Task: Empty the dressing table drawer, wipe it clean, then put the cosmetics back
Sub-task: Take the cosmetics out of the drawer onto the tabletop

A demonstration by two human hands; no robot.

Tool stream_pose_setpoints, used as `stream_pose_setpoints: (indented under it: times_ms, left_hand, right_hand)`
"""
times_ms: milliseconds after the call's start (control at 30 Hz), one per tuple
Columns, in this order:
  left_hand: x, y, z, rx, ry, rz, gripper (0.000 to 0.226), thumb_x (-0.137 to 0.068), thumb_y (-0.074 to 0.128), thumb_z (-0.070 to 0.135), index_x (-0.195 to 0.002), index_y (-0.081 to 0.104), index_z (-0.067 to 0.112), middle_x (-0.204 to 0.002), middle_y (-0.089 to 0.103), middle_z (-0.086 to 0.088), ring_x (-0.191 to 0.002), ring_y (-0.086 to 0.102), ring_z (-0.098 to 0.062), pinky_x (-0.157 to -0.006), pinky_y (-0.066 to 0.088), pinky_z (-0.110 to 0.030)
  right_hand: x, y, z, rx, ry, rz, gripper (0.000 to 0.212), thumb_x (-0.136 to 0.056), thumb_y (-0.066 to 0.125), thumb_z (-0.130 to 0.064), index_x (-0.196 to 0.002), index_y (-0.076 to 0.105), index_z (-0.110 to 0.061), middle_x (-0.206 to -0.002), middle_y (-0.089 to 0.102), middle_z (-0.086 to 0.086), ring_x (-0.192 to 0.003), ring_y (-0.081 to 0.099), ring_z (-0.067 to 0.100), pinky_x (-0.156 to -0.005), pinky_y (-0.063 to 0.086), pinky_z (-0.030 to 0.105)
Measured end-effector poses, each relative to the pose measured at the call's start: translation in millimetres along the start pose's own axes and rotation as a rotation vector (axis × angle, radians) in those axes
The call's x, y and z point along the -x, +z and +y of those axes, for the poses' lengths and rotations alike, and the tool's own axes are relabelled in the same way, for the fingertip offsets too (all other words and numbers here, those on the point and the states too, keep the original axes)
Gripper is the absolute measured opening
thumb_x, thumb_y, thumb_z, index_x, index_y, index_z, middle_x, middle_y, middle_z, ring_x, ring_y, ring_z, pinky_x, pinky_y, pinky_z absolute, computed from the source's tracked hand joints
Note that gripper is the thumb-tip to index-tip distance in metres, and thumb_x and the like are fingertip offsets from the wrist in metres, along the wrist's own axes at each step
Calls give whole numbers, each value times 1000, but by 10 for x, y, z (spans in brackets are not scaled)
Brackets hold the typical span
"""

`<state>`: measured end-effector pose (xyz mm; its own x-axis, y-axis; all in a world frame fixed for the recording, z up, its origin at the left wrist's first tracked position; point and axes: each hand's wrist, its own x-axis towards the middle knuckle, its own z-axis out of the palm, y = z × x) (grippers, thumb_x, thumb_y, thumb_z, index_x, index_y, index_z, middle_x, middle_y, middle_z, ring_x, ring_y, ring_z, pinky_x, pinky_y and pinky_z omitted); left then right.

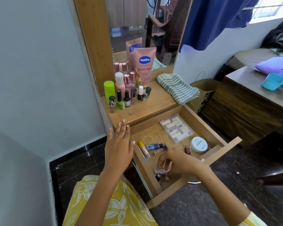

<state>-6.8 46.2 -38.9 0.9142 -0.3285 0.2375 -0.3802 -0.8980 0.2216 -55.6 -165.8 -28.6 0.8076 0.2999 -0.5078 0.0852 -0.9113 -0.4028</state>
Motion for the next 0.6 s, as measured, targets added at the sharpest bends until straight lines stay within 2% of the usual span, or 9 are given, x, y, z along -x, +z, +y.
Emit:
stream_pose_setpoints:
  times_ms: [67,167,233,300,367,433,500,600]
  left_hand:
    - [0,-9,1,21,-5,-8,57,-100,34,37,-148,14,15,-156,0,-3,-144,-2,-15,-110,-11,-34]
    - [-7,-46,-10,63,10,-18,55,-99,34,39,-148,19,17,-156,3,-3,-145,1,-15,-111,-10,-35]
    - [2,-66,-14,154,70,-7,52,-98,34,41,-145,31,18,-155,13,-5,-144,11,-17,-113,-1,-36]
    - [38,-80,-1,249,175,12,51,-95,33,45,-136,46,20,-151,29,-3,-140,28,-17,-114,13,-38]
    - [101,-90,16,335,231,5,54,-89,36,52,-131,53,24,-145,42,3,-133,37,-12,-111,19,-35]
    - [150,-105,41,424,206,-13,63,-77,46,63,-129,56,28,-135,51,10,-123,40,-3,-103,22,-26]
    - [152,-99,73,495,156,25,70,-67,55,67,-126,58,29,-124,56,15,-112,43,-1,-94,27,-23]
    - [111,-125,122,638,37,154,58,-71,71,51,-122,61,27,-112,61,17,-104,53,0,-88,42,-24]
  right_hand:
    - [55,37,-54,-41,-88,-38,34,-69,81,-25,-100,69,-29,-105,65,-12,-88,60,2,-82,51,25]
    - [48,64,-112,-73,-132,-17,28,-76,77,-23,-103,71,-19,-106,68,-5,-88,58,3,-82,48,21]
    - [11,49,-99,-86,-131,32,23,-79,73,-25,-101,71,-17,-103,69,-2,-91,61,9,-85,50,26]
    - [-25,4,-83,-56,-103,124,18,-84,69,-27,-100,69,-18,-102,68,-1,-93,61,13,-86,50,34]
    - [-53,-90,-97,-2,-86,264,15,-86,65,-28,-99,66,-19,-101,66,-1,-92,60,15,-83,51,36]
    - [-57,-222,-180,-34,-125,414,14,-87,65,-27,-97,66,-19,-97,64,-4,-89,60,12,-80,51,34]
    - [-49,-349,-323,-142,-203,539,10,-86,65,-25,-94,66,-19,-92,63,-9,-85,60,7,-77,52,30]
    - [-83,-455,-552,-196,-299,675,9,-84,68,-21,-91,66,-15,-88,65,-5,-82,61,8,-74,50,26]
